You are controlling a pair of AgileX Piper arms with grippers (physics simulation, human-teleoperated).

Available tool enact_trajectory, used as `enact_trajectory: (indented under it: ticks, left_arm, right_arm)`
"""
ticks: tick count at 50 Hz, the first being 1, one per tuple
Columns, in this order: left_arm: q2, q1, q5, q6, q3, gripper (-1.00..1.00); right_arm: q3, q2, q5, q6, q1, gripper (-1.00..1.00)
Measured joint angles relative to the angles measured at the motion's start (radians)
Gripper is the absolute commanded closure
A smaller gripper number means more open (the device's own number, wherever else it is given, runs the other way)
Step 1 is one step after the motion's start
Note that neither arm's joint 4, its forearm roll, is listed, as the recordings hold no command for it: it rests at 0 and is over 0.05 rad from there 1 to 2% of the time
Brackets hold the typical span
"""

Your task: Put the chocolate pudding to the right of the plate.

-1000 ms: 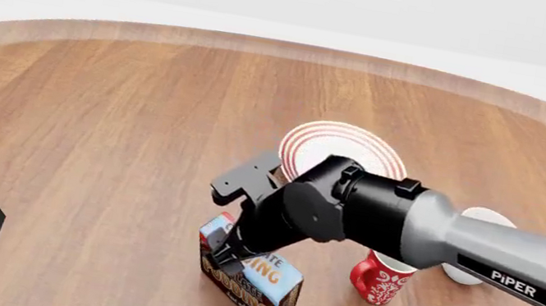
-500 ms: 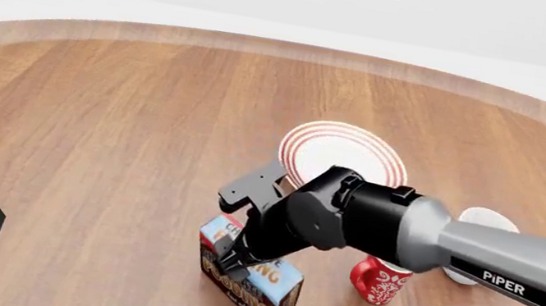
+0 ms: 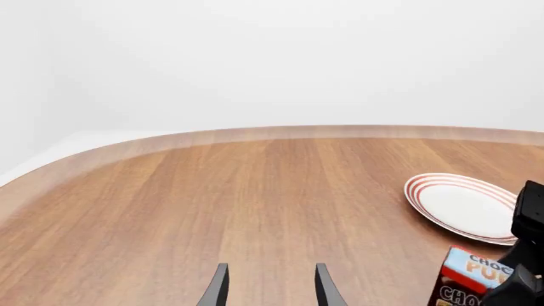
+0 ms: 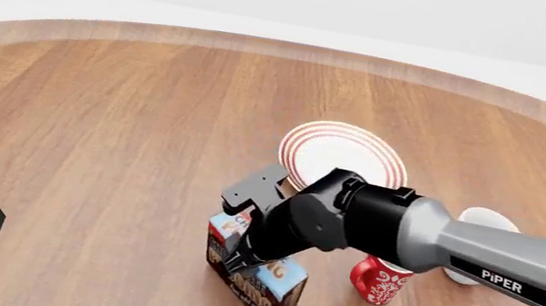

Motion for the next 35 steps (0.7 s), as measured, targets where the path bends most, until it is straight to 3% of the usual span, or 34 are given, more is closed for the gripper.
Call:
enact_trajectory:
  ticks: [16,35]
  left_arm:
    - [0.000,0.000,0.000,0.000,0.000,-1.00]
    - [0.000,0.000,0.000,0.000,0.000,-1.00]
  right_arm:
    - [-0.007,-0.006,0.003,-0.022,0.005,1.00]
    - [-0.172,-0.057,0.087,-0.113,0.003,1.00]
